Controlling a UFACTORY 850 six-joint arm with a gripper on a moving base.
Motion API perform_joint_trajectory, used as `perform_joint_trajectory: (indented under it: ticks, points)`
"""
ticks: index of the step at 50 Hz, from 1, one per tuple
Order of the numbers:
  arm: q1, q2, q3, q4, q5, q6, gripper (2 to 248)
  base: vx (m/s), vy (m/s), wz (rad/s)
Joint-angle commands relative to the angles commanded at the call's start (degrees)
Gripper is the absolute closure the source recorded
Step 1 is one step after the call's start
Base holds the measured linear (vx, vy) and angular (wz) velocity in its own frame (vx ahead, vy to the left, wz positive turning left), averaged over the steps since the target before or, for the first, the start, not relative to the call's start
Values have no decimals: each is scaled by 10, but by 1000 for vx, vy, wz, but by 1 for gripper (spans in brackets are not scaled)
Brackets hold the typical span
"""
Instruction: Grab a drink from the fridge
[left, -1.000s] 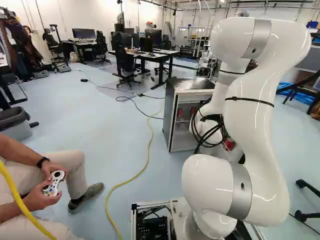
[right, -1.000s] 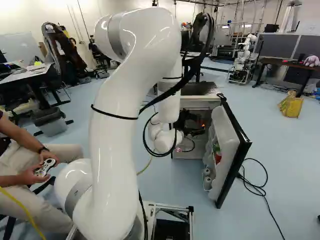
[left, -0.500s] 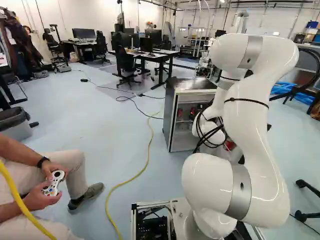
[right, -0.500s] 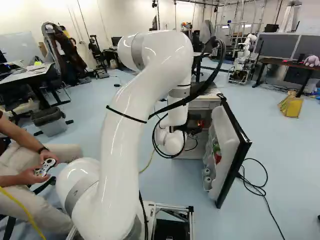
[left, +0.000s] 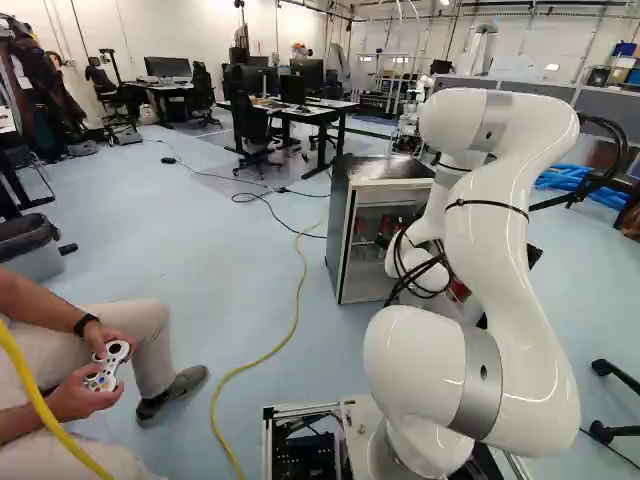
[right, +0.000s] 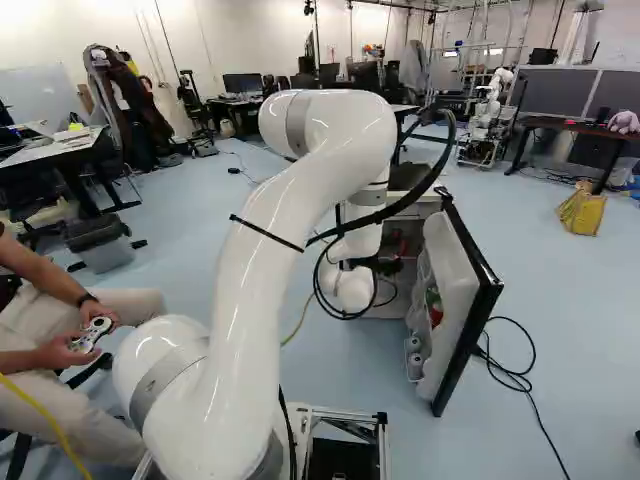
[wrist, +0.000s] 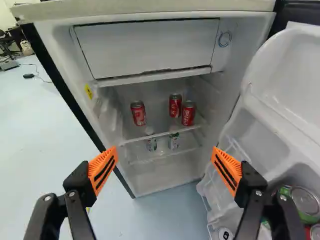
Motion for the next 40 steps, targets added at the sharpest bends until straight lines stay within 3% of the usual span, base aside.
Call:
perform_joint_trajectory:
  ticks: [40]
  points:
    - [5,-84,-61,0,0,0,3,0,0,0]
